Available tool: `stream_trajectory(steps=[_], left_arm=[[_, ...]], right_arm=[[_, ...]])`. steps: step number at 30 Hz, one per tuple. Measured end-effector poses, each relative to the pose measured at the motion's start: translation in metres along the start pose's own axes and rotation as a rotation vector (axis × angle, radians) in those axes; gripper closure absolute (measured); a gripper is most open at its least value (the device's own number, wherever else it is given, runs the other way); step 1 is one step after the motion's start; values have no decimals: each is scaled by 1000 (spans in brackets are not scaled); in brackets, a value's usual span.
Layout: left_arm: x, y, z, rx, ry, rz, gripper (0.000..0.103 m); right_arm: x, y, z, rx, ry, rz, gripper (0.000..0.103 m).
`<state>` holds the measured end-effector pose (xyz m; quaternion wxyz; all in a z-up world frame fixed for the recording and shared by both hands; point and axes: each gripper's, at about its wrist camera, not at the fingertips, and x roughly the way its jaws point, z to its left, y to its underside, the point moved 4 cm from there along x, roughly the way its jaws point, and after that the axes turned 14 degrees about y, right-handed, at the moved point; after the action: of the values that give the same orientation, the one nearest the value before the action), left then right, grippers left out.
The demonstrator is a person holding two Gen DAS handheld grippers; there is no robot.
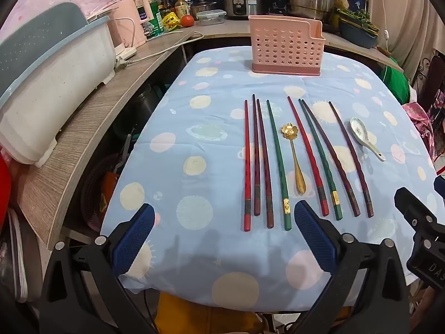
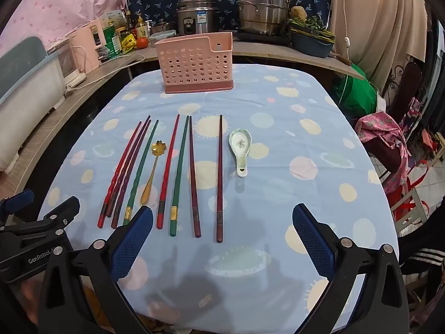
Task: Organize utensils
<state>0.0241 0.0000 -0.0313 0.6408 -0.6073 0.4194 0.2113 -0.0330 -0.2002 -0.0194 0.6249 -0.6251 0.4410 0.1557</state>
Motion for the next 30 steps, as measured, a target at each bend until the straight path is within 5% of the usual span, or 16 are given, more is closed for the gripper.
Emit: stream_trajectory(steps=[30], left_arm=[[0,1,-4,6,35,11,7]], right_arm=[[-6,-1,-5,18,-8,-12,7]])
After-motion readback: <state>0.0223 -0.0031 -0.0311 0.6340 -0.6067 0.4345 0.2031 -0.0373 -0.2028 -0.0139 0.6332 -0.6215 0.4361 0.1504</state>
